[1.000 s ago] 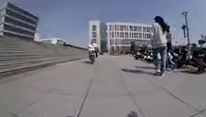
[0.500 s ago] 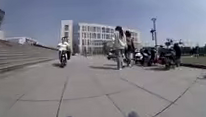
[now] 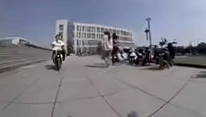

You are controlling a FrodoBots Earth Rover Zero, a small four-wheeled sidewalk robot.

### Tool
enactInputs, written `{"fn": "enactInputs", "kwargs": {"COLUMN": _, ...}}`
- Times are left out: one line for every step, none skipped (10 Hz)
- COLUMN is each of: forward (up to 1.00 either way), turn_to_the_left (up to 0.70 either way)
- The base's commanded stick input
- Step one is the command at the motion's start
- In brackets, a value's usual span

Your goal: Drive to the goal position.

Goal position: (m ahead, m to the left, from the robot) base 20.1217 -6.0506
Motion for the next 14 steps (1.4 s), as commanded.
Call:
{"fn": "enactInputs", "kwargs": {"forward": 0.00, "turn_to_the_left": 0.00}}
{"fn": "enactInputs", "kwargs": {"forward": 0.00, "turn_to_the_left": 0.00}}
{"fn": "enactInputs", "kwargs": {"forward": 0.20, "turn_to_the_left": 0.00}}
{"fn": "enactInputs", "kwargs": {"forward": 0.87, "turn_to_the_left": 0.00}}
{"fn": "enactInputs", "kwargs": {"forward": 1.00, "turn_to_the_left": 0.00}}
{"fn": "enactInputs", "kwargs": {"forward": 1.00, "turn_to_the_left": 0.00}}
{"fn": "enactInputs", "kwargs": {"forward": 1.00, "turn_to_the_left": 0.00}}
{"fn": "enactInputs", "kwargs": {"forward": 1.00, "turn_to_the_left": 0.00}}
{"fn": "enactInputs", "kwargs": {"forward": 0.55, "turn_to_the_left": 0.00}}
{"fn": "enactInputs", "kwargs": {"forward": 0.00, "turn_to_the_left": 0.00}}
{"fn": "enactInputs", "kwargs": {"forward": 0.00, "turn_to_the_left": 0.00}}
{"fn": "enactInputs", "kwargs": {"forward": 0.00, "turn_to_the_left": 0.00}}
{"fn": "enactInputs", "kwargs": {"forward": 0.00, "turn_to_the_left": 0.00}}
{"fn": "enactInputs", "kwargs": {"forward": -0.17, "turn_to_the_left": 0.00}}
